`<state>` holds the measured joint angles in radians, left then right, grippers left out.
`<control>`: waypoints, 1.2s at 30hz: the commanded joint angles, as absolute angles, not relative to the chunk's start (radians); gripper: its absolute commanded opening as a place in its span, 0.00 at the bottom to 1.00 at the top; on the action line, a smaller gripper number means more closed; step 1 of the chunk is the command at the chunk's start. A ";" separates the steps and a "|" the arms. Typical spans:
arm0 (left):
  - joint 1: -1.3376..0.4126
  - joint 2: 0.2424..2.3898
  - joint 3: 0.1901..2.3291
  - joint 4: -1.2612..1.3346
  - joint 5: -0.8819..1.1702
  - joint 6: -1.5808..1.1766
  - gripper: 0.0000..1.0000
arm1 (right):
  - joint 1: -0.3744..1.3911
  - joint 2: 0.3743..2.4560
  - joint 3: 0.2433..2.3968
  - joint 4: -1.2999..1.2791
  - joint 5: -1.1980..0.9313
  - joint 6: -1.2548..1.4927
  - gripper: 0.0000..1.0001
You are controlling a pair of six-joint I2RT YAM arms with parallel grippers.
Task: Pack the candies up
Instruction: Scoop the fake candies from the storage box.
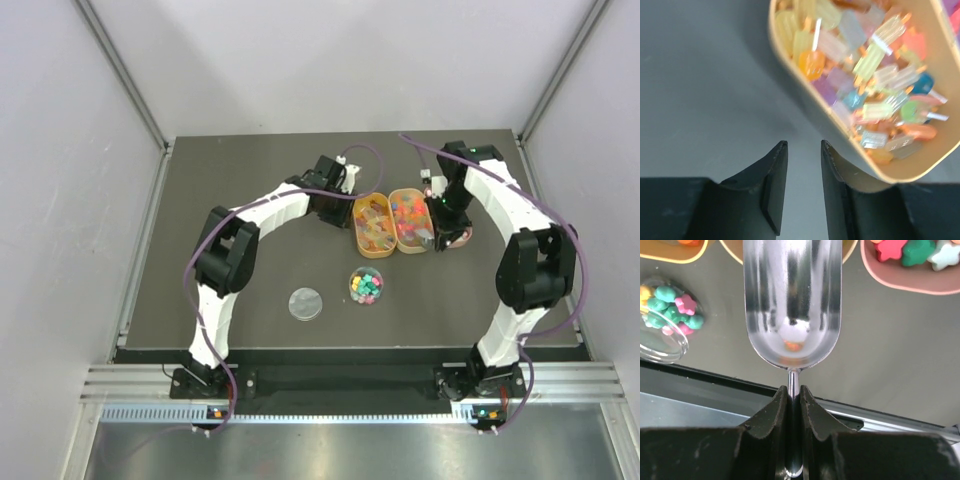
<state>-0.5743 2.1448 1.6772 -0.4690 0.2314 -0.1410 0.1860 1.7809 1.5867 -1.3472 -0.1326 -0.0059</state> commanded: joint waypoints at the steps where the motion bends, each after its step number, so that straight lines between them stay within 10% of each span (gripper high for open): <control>1: -0.578 1.993 1.612 -0.427 0.098 -0.075 0.38 | 0.181 1.818 1.628 -1.351 -0.139 -0.028 0.00; 36: -0.460 2.040 1.624 -0.405 0.069 -0.084 0.39 | 0.227 2.166 1.970 -1.336 -0.063 -0.087 0.00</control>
<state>-0.4717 2.0083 1.5703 -0.4370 0.0555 -0.0788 0.2157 2.1246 1.9022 -1.3739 -0.0933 -0.0830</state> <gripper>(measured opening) 0.385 0.113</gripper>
